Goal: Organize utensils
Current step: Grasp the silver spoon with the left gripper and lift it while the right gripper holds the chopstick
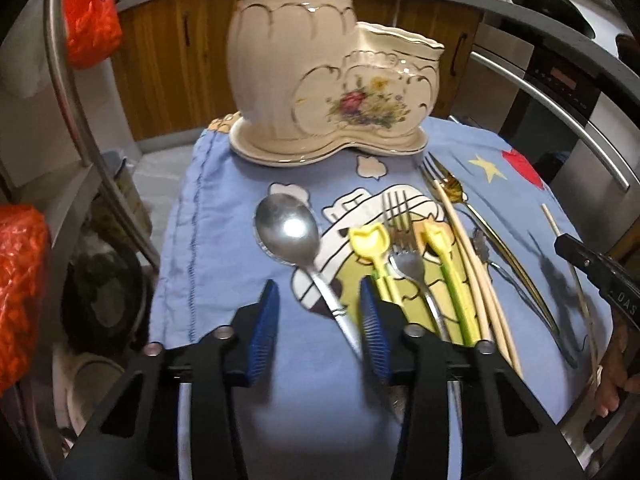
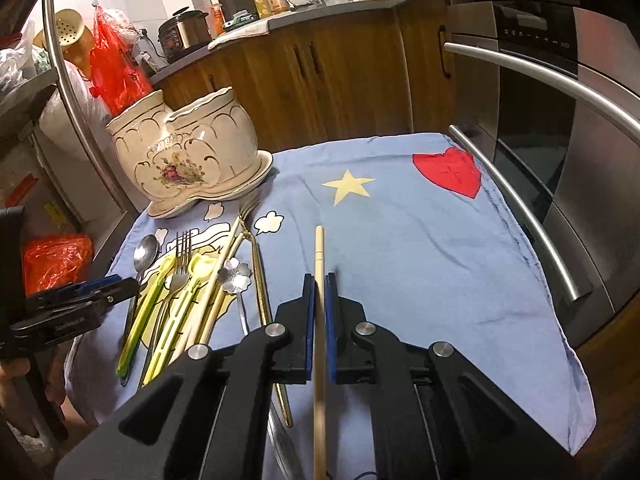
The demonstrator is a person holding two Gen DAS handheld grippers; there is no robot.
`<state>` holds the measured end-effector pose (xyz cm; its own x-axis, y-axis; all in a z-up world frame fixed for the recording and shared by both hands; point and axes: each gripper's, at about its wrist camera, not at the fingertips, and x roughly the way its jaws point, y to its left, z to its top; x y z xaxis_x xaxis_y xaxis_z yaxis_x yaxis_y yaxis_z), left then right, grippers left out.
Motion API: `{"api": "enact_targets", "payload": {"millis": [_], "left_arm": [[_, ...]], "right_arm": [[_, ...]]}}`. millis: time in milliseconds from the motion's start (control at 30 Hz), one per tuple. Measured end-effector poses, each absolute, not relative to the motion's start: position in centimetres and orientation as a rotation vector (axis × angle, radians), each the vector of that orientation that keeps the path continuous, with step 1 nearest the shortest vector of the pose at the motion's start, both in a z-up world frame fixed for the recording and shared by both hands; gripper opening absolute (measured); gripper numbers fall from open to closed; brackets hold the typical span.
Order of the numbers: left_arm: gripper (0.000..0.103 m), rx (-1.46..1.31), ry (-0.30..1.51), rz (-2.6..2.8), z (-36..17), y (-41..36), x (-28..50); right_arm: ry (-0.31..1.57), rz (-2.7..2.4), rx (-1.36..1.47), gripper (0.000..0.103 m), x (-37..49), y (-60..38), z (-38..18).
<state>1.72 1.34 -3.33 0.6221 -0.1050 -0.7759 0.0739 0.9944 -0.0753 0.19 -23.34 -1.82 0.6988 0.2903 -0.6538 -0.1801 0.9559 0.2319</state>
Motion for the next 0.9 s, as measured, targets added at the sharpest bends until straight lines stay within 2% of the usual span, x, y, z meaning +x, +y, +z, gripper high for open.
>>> {"api": "enact_targets", "payload": {"millis": [67,100,433,767,900], "left_arm": [[0.023,-0.029,0.903,-0.088,-3.6,0.9,2.1],[0.021,-0.025,0.912,-0.079,-3.7,0.8,2.3],[0.020,0.067,0.896,-0.003,-4.1,-0.8,2.9],[0.006,0.024,0.885,-0.015,-3.8,0.1,3.1],[0.006,-0.010,0.836,-0.039,-3.0,0.8,2.4]], "right_arm": [[0.751,0.268,0.153,0.005,0.2,-23.3,-1.8],[0.749,0.271,0.153,0.005,0.2,-23.3,-1.8],[0.746,0.287,0.166,0.005,0.3,-23.7,-1.7],[0.729,0.300,0.175,0.005,0.2,-23.9,-1.6],[0.716,0.305,0.178,0.005,0.1,-23.9,-1.4]]}}
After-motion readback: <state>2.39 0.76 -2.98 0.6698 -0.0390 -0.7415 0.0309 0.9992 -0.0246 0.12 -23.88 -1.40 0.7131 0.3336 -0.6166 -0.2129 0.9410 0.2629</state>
